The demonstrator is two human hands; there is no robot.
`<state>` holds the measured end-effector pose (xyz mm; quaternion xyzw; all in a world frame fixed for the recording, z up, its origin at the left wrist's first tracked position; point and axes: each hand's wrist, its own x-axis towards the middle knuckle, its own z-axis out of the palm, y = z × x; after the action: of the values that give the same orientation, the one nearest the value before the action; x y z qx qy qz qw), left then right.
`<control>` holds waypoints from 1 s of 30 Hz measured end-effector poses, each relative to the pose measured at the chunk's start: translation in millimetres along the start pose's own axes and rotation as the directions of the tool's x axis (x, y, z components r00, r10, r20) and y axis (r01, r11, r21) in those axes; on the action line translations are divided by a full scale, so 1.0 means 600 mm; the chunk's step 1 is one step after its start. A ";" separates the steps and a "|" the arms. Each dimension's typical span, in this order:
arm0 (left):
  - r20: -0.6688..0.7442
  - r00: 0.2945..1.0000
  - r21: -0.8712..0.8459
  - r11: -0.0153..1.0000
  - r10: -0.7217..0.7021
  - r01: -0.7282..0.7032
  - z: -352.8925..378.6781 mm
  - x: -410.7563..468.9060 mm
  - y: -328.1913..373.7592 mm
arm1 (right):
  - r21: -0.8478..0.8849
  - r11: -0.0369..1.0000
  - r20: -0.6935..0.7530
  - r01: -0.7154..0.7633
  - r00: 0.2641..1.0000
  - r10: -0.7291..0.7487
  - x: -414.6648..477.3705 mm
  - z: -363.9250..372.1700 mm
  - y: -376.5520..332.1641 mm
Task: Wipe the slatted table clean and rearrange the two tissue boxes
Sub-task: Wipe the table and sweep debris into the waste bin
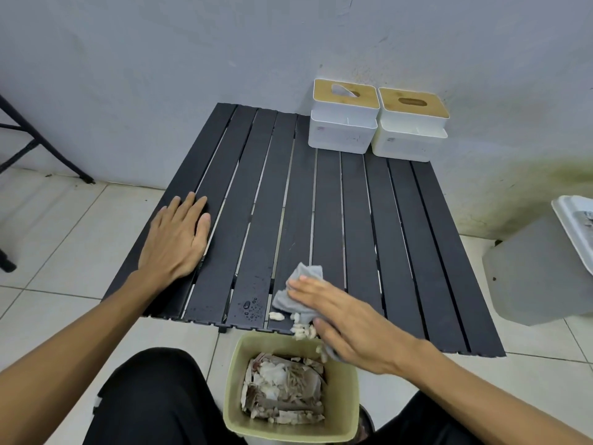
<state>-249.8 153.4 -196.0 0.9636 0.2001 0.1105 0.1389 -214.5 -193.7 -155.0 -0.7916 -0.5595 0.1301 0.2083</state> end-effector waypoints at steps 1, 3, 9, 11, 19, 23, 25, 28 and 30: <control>0.002 1.000 -0.002 1.000 -0.002 0.002 -0.001 0.000 0.000 | 0.012 1.000 -0.001 0.007 1.000 -0.007 -0.005 0.003 -0.005; 0.004 1.000 -0.004 1.000 -0.003 0.003 -0.002 -0.001 0.000 | 0.020 0.999 0.000 0.026 1.000 -0.026 -0.012 0.007 -0.013; 0.005 1.000 -0.011 1.000 -0.002 0.002 -0.003 -0.002 0.001 | 0.046 0.992 -0.021 0.116 0.993 -0.115 -0.028 0.018 -0.023; 0.006 1.000 -0.015 1.000 -0.002 0.002 -0.003 -0.002 0.001 | 0.096 0.989 -0.063 0.111 0.992 -0.106 -0.033 0.020 -0.024; 0.021 1.000 -0.015 1.000 -0.003 0.003 -0.005 -0.002 0.002 | 0.418 0.889 -0.517 -0.188 0.755 0.403 0.102 -0.088 0.056; 0.023 1.000 -0.020 1.000 -0.012 0.012 -0.009 -0.004 0.004 | 0.277 0.860 -0.454 -0.428 0.731 0.510 0.227 -0.103 0.158; 0.023 1.000 -0.028 1.000 -0.012 0.013 -0.010 -0.004 0.006 | 0.152 0.874 -0.395 -0.462 0.782 0.482 0.264 -0.085 0.176; 0.021 1.000 -0.047 0.999 -0.019 0.020 -0.010 -0.003 0.005 | 0.084 0.922 -0.277 -0.378 0.880 0.386 0.272 -0.057 0.154; 0.020 1.000 -0.049 0.999 -0.017 0.018 -0.008 -0.003 0.005 | 0.031 0.963 -0.205 -0.266 0.942 0.267 0.240 -0.035 0.117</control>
<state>-251.6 151.2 -190.6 0.9591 0.2043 0.1047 0.1657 -98.0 -82.3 -165.8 -0.8689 -0.4225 0.0746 0.2469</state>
